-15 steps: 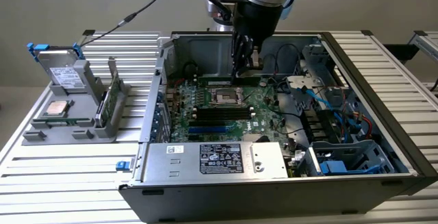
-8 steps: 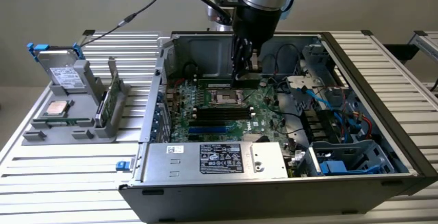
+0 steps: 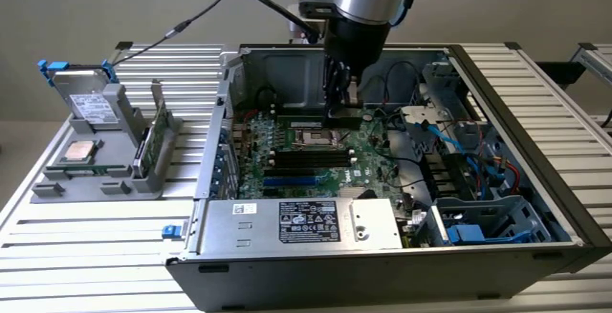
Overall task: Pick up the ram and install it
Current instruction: 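Insert the ram into the slot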
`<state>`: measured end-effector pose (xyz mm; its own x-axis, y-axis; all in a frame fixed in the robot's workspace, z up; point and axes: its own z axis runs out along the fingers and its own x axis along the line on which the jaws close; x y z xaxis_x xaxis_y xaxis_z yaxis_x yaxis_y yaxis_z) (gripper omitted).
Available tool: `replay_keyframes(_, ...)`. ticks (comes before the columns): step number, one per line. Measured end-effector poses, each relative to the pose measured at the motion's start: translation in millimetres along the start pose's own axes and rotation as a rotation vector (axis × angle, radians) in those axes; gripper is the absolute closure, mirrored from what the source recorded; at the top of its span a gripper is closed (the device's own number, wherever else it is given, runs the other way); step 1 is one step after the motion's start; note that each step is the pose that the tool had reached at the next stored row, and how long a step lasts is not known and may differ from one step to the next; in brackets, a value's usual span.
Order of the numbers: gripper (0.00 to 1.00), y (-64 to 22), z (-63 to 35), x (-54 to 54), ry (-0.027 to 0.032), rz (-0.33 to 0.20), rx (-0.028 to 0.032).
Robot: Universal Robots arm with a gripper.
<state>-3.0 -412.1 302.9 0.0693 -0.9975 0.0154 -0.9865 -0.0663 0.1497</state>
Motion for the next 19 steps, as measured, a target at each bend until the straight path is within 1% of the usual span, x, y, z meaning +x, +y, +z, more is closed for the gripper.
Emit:
replay_keyframes(4,0.86,-0.7,5.4,-0.1,0.0003,0.016,0.0018)
replay_keyframes(10,0.86,-2.0,14.2,-0.6,0.0058,0.021,0.0031)
replay_keyframes(15,0.86,-3.0,20.1,-1.3,0.0082,0.024,0.0098)
replay_keyframes(16,0.86,-3.2,21.6,-1.6,0.0088,0.024,0.0103)
replay_keyframes(17,0.86,-3.5,23.1,-2.0,0.0100,0.024,0.0105)
replay_keyframes(19,0.86,-4.0,26.1,-2.7,0.0141,0.024,0.0103)
